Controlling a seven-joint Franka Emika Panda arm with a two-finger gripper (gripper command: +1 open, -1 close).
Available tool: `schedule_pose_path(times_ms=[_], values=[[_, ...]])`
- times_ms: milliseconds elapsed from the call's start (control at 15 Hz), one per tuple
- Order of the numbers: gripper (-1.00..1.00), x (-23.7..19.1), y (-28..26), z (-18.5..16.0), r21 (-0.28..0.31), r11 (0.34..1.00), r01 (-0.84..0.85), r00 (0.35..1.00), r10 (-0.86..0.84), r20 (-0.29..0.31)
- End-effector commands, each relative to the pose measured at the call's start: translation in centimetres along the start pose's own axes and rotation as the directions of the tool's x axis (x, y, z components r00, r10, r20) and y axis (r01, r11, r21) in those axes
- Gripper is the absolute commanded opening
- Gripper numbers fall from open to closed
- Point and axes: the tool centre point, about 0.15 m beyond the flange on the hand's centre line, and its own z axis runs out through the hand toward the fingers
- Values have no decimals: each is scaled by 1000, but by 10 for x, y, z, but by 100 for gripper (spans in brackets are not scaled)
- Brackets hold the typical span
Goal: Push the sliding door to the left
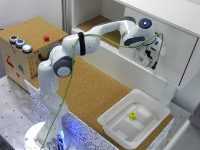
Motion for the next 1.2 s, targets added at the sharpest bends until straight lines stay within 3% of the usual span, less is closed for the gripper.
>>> schedule_pose_path(times_ms=[0, 333, 467, 867, 1133], values=[[-100, 11, 2, 1, 94, 995, 36, 998, -41, 49], [-100, 9, -11, 5, 63, 996, 70, 997, -72, 24], [-100, 6, -15, 16, -45, 996, 77, 995, -80, -57], [-100, -23, -41, 41, -139, 990, 16, 997, -27, -77], [-100, -39, -61, 42, -159, 987, 0, 995, -16, -102]])
